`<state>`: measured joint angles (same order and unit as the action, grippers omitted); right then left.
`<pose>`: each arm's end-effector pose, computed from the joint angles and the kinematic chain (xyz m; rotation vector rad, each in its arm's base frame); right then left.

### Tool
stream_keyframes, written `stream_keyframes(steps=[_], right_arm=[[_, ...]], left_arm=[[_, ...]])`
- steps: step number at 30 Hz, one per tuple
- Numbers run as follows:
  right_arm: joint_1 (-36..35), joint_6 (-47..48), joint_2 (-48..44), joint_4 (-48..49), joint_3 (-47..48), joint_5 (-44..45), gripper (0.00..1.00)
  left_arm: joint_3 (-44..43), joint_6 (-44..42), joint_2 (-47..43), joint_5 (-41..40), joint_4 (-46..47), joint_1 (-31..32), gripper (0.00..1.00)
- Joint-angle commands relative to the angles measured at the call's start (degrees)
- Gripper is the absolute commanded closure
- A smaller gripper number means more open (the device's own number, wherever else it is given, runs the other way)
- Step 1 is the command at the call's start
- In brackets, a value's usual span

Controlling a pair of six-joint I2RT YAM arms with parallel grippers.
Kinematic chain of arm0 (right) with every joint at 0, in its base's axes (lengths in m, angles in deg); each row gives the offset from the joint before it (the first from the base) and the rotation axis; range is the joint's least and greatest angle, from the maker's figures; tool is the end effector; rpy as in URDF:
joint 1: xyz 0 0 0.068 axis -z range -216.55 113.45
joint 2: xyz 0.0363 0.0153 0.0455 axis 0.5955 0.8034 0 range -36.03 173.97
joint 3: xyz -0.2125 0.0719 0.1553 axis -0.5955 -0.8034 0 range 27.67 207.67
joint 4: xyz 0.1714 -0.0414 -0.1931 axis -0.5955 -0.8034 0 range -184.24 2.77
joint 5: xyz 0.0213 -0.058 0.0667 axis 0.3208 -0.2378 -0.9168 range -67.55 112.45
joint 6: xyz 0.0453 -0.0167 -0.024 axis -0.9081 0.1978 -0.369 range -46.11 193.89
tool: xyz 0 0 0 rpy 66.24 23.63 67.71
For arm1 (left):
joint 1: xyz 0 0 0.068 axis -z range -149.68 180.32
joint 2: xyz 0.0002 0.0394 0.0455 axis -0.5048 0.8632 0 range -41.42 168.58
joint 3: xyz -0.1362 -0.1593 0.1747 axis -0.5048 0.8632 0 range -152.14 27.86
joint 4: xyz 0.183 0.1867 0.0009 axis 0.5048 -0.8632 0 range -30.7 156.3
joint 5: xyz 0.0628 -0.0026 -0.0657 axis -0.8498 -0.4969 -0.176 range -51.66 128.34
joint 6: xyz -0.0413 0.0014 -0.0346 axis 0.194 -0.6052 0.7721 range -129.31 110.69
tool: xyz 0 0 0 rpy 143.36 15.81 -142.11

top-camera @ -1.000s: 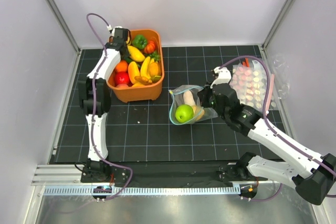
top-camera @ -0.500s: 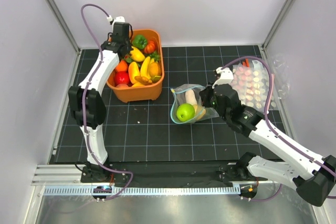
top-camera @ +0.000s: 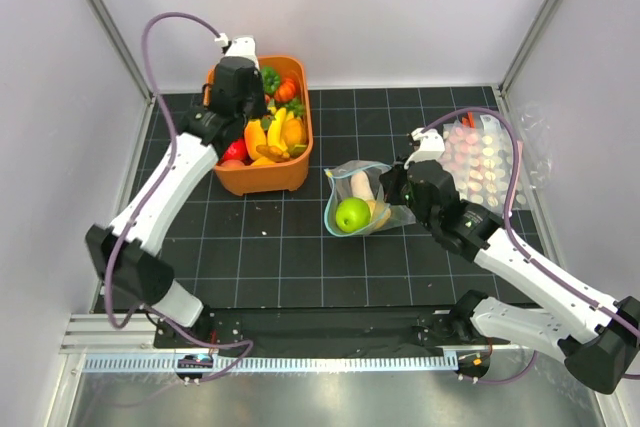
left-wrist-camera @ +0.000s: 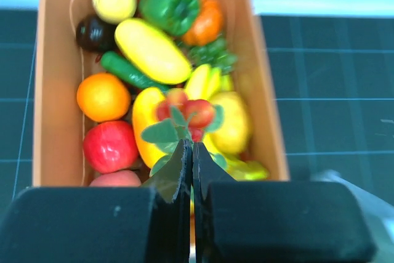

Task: Place the food in the zip-top bag and seal the zipper
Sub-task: Place the fake fruit in the zipper food storage bag.

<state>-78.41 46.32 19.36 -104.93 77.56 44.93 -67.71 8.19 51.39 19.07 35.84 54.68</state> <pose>0.1714 0.1353 0.3250 0.0110 1.9660 0.4138 0.3420 -0.1420 0.3990 -0.0858 2.0252 -0.1155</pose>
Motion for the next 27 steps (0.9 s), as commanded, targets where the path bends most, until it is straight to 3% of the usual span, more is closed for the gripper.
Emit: stream_keyframes(steps=[1, 7, 15, 27], right_arm=[[0.2, 0.1, -0.5, 2.7, 1.4, -0.1, 0.99], [0.2, 0.5, -0.6, 2.2, 2.0, -0.4, 0.99], [0.2, 0.2, -0.8, 2.0, 2.1, -0.9, 0.99], [0.3, -0.7, -1.9, 1.9, 1.9, -2.1, 0.99]], left_arm=[[2.3, -0.8, -8.3, 1.8, 1.8, 2.9, 1.00], [8.4, 1.2, -17.0, 11.7, 3.5, 10.2, 1.00], [15.6, 1.8, -20.7, 16.1, 7.8, 25.5, 1.00], [18.8, 0.6, -17.1, 11.6, 13.8, 39.7, 1.00]])
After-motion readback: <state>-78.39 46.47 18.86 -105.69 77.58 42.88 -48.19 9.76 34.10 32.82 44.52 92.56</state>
